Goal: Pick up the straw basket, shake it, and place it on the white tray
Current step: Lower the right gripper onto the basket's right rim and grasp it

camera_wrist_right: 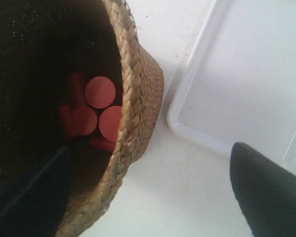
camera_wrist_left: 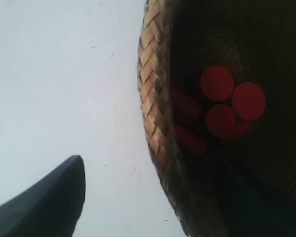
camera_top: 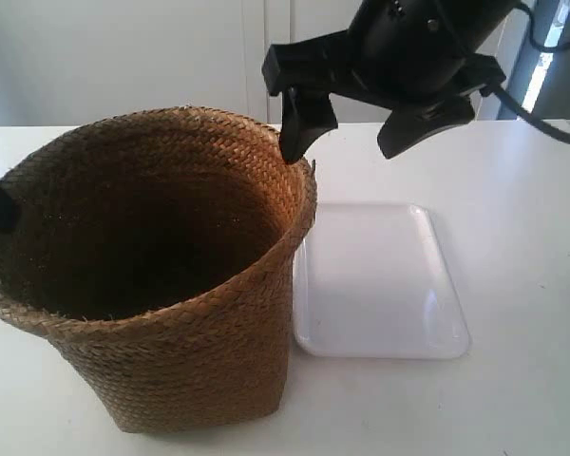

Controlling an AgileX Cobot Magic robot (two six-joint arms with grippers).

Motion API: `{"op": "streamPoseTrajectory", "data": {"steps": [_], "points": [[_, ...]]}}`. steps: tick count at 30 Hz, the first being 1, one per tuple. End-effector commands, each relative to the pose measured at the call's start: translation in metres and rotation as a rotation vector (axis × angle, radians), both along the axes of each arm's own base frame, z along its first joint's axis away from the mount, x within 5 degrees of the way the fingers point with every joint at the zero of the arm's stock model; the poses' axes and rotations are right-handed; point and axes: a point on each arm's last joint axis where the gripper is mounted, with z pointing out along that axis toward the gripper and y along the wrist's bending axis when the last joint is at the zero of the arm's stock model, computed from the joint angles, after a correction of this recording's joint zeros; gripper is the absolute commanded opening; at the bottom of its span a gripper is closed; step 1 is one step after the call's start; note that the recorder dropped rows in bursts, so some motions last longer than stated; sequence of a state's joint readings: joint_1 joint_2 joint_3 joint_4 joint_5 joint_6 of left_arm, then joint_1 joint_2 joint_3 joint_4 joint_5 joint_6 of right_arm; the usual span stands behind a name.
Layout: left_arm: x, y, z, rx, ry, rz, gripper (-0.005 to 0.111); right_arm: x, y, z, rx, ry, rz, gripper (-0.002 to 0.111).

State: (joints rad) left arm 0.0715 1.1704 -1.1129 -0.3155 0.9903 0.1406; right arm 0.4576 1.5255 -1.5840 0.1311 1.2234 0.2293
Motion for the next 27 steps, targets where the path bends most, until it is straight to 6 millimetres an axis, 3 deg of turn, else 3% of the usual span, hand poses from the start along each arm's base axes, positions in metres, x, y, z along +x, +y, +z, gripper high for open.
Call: {"op": "streamPoseTrajectory", "data": {"steps": [1,10,27], "points": [[0.002,-0.004,-0.002,-0.04,0.005,-0.006,0.076,0.003,0.008,-0.009,-0.02,0.021,0.009,0.08],[0.006,-0.005,-0.001,-0.056,-0.035,-0.018,0.076,0.023,0.026,-0.046,-0.078,0.115,0.028,0.08],[0.032,-0.006,-0.03,-0.09,0.106,-0.024,0.075,0.038,0.032,-0.075,-0.13,0.18,0.028,0.08]]}}
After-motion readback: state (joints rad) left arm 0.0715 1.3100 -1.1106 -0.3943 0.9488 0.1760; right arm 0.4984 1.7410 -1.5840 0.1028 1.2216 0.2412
